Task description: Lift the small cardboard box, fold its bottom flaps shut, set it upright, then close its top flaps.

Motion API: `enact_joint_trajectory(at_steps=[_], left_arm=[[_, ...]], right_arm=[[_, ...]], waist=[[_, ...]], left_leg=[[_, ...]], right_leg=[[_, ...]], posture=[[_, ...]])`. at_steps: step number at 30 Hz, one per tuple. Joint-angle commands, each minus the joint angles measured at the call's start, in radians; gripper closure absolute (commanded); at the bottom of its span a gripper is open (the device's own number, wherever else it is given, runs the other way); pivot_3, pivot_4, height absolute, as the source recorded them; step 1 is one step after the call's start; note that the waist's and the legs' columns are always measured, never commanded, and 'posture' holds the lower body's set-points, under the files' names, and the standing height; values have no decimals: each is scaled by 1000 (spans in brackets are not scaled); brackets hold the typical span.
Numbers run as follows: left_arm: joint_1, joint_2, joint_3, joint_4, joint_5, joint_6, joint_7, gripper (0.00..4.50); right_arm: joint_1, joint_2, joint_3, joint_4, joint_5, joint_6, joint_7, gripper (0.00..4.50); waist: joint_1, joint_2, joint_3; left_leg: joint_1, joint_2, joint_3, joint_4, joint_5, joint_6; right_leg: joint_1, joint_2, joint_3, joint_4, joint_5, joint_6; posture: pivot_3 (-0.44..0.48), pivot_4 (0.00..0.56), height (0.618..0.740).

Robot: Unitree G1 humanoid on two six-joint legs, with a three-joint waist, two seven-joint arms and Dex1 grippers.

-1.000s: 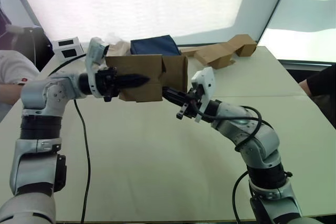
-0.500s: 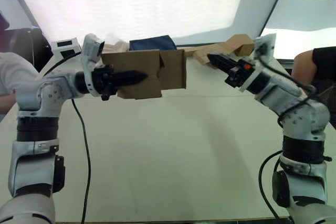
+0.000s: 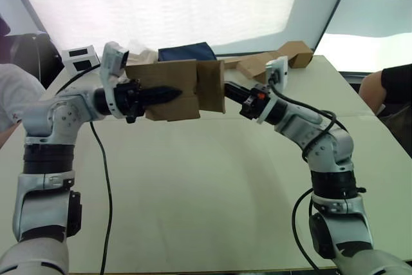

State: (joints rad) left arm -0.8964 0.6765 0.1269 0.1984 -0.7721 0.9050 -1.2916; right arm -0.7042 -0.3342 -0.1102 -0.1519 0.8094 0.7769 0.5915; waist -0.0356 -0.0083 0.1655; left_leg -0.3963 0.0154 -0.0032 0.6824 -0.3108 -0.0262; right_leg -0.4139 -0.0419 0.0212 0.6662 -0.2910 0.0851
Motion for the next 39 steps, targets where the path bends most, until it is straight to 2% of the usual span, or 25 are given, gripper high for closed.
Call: enact_joint_trajectory(at_steps=[1,10,13,17,23,34,35,37,39], left_arm=[[-34,10,-5,8,6,-21,-25,4500],[-43,2,-14,29,6,-22,-32,4500],[-40,7,-9,22,1,-15,-32,4500],[-42,9,-7,27,1,-16,-31,4500],[-42,11,-4,27,-1,-13,-31,4500],[-45,21,-2,15,-11,7,-34,4500],[-45,22,-3,14,-11,9,-35,4500],[-44,23,-4,12,-12,10,-35,4500],[-44,24,-5,11,-14,11,-35,4500]], right_arm=[[21,40,-42,-98,123,57,-43,4461],[70,171,-68,-92,255,72,-134,4461],[74,191,-94,-78,305,77,-148,3697],[81,190,-96,-72,350,91,-148,2048],[98,198,-96,-64,407,87,-162,2048],[128,223,-70,-52,379,53,-182,2048],[128,226,-69,-51,378,49,-184,2585],[129,230,-65,-49,374,43,-185,3078],[129,232,-61,-47,372,38,-186,3927]], waist=[[-1,0,0],[-7,0,0],[-7,0,0],[-6,0,0],[-7,0,0],[-7,0,0],[-7,0,0],[-7,0,0],[-7,0,0]], left_leg=[[0,0,0,0,0,0],[0,0,0,0,0,0],[0,0,0,0,0,0],[0,0,0,0,0,0],[0,0,0,0,0,0],[0,0,0,0,0,0],[0,0,0,0,0,0],[0,0,0,0,0,0],[0,0,0,0,0,0]], right_leg=[[0,0,0,0,0,0],[0,1,0,0,0,0],[0,1,0,0,0,0],[0,1,0,0,0,0],[0,1,0,0,0,0],[0,1,0,0,0,0],[0,1,0,0,0,0],[0,1,0,0,0,0],[-1,1,0,0,0,0]], posture=[[0,150,740],[0,150,740],[0,150,740],[0,150,740],[0,150,740],[0,150,740],[0,150,740],[0,150,740],[0,150,740]])
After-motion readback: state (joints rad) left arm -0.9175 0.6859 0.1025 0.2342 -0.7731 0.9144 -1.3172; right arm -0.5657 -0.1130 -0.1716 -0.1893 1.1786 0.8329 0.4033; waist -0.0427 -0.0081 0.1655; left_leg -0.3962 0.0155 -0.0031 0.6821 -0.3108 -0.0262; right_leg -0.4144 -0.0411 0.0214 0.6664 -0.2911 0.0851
